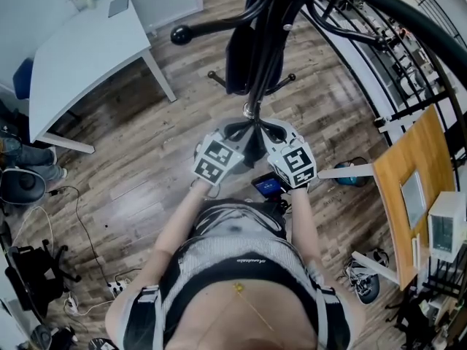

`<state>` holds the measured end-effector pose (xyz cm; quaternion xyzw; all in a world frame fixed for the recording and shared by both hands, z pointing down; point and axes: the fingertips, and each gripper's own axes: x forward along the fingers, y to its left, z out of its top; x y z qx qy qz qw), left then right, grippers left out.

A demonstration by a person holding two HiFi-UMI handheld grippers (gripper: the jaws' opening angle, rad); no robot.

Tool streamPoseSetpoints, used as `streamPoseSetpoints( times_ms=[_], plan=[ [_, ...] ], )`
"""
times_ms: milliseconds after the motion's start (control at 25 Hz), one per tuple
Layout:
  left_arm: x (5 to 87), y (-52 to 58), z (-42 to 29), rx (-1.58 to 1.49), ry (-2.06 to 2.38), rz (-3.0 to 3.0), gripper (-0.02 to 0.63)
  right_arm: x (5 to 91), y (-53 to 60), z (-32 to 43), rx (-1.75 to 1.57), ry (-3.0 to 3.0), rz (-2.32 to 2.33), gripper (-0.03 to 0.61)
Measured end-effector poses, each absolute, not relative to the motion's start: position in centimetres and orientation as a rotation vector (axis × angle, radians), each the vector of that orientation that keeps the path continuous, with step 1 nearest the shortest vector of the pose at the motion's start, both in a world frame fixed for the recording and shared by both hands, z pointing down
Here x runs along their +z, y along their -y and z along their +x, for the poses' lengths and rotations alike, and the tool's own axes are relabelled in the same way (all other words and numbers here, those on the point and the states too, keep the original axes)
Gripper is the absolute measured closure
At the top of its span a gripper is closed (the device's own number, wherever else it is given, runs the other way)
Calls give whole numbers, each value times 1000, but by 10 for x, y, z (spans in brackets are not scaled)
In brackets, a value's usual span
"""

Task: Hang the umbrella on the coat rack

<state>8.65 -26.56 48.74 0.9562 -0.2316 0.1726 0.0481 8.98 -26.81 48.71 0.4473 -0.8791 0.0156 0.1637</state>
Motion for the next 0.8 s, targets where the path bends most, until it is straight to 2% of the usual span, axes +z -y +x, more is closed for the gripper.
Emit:
streamPoseSetpoints(
  times_ms=[280, 520, 800],
  plan=[
    [487, 266, 86, 439, 694, 2891, 600, 486, 269, 92, 103, 2551, 1324, 571],
    [506, 263, 83, 595, 723, 2894, 600, 486, 267, 84, 78, 2547, 1300, 571],
    [506, 260, 84, 559, 711, 2903, 598, 487, 266, 88, 139, 2575, 1336, 563]
  ],
)
